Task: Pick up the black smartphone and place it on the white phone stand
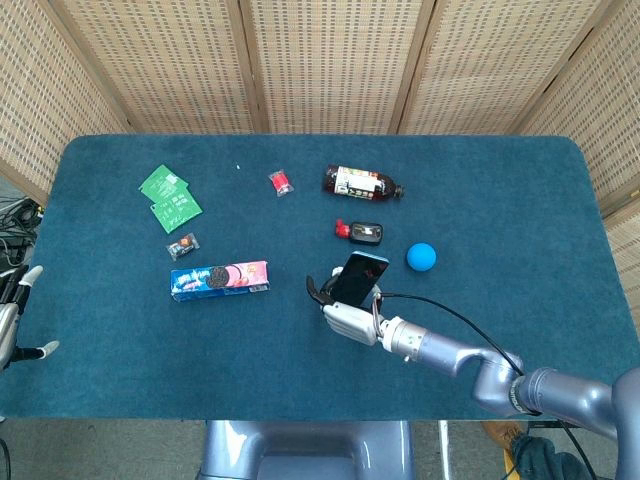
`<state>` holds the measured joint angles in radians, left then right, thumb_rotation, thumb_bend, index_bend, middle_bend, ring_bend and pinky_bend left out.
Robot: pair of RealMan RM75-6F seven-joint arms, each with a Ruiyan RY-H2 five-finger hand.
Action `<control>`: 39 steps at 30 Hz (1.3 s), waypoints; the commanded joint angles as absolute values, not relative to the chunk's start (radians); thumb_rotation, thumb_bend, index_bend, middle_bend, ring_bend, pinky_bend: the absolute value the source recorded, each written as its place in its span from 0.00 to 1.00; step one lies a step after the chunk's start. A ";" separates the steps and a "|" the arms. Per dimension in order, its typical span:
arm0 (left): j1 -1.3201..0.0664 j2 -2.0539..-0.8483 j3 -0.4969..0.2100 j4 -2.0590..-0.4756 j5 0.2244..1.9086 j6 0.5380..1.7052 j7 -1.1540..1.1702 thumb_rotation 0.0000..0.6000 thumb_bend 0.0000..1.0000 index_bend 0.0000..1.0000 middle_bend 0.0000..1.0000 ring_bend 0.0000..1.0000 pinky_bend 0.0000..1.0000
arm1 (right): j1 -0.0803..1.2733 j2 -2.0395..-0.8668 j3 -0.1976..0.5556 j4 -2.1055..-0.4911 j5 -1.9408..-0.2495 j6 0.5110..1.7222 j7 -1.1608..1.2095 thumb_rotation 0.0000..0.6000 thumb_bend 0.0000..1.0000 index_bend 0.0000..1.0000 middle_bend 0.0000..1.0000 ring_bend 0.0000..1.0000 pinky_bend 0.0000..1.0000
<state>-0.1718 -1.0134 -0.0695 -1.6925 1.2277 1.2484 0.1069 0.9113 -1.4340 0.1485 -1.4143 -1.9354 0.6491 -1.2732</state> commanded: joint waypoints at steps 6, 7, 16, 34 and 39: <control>-0.173 -1.013 -0.069 -1.691 1.227 1.249 0.106 1.00 0.00 0.00 0.00 0.00 0.00 | 0.920 -1.445 0.141 -1.409 -1.924 0.645 -1.281 1.00 0.28 0.61 0.54 0.53 0.19; -0.172 -1.013 -0.069 -1.691 1.227 1.249 0.106 1.00 0.00 0.00 0.00 0.00 0.00 | 0.920 -1.446 0.140 -1.408 -1.923 0.645 -1.281 1.00 0.28 0.59 0.52 0.52 0.19; -0.176 -1.016 -0.068 -1.689 1.224 1.245 0.111 1.00 0.00 0.00 0.00 0.00 0.00 | 0.918 -1.450 0.136 -1.408 -1.897 0.646 -1.280 1.00 0.26 0.37 0.20 0.13 0.00; -0.167 -1.009 -0.058 -1.708 1.257 1.272 0.107 1.00 0.00 0.00 0.00 0.00 0.00 | 0.860 -1.336 0.100 -1.498 -1.929 0.789 -1.283 1.00 0.26 0.21 0.04 0.03 0.00; -0.162 -1.004 -0.055 -1.711 1.267 1.280 0.096 1.00 0.00 0.00 0.00 0.00 0.00 | 0.818 -1.283 0.123 -1.572 -1.902 0.860 -1.273 1.00 0.26 0.19 0.04 0.03 0.00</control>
